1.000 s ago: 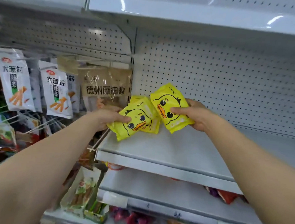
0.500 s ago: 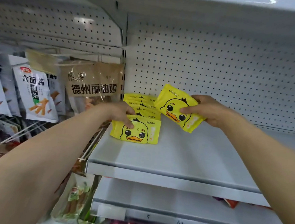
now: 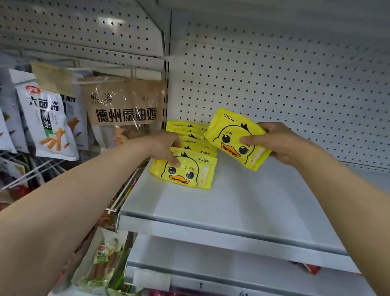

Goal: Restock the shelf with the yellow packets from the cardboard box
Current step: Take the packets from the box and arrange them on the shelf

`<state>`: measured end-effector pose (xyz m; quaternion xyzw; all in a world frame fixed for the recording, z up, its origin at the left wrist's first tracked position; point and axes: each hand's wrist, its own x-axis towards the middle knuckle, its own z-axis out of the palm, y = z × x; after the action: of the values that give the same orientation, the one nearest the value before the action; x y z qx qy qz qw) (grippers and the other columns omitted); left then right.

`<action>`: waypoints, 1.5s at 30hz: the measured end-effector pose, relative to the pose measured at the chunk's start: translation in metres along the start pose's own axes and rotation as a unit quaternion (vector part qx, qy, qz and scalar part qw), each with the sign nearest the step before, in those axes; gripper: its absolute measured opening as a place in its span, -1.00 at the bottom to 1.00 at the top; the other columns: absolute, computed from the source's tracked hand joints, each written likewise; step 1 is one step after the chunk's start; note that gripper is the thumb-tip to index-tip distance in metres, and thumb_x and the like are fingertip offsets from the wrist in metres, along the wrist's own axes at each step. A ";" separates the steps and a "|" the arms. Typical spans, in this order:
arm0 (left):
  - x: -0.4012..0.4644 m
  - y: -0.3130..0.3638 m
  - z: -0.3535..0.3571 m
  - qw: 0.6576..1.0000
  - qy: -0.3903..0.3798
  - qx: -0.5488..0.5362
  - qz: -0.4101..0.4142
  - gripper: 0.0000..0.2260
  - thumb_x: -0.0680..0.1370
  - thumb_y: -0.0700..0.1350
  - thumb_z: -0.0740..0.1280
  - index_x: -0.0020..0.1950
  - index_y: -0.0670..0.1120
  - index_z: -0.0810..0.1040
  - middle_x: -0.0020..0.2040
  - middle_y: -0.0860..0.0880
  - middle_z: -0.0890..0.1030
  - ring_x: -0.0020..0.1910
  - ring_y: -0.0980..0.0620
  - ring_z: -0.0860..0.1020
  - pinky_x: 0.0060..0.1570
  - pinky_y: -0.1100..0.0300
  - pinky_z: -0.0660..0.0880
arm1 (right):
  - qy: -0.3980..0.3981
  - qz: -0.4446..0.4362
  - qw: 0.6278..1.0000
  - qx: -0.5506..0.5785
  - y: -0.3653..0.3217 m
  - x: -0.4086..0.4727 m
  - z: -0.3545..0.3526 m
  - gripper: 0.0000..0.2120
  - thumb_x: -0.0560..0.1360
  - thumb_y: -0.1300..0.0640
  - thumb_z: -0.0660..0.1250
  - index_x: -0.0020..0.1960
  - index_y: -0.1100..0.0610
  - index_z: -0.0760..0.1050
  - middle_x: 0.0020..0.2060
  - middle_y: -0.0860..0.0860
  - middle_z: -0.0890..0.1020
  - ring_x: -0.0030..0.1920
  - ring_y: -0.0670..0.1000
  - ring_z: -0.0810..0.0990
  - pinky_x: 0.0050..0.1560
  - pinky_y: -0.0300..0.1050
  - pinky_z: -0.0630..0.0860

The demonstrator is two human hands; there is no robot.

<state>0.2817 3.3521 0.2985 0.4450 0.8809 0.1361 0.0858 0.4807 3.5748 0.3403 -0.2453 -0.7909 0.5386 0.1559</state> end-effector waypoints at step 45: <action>-0.029 -0.002 0.009 0.997 0.061 -0.047 -0.003 -0.54 0.36 -0.01 0.58 0.19 -0.06 0.53 0.02 0.04 0.50 0.01 0.06 0.45 -0.07 0.26 0.33 | 0.008 -0.141 0.815 -0.563 -0.007 -0.012 0.123 -0.58 0.39 -0.23 0.48 0.10 -0.02 0.51 0.06 0.01 0.58 0.11 0.09 0.56 -0.13 -0.12 0.33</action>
<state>0.3000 3.3288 0.2902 0.4285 0.8787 0.2035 0.0535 0.4259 3.4705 0.3015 -0.1801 -0.9806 -0.0300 0.0709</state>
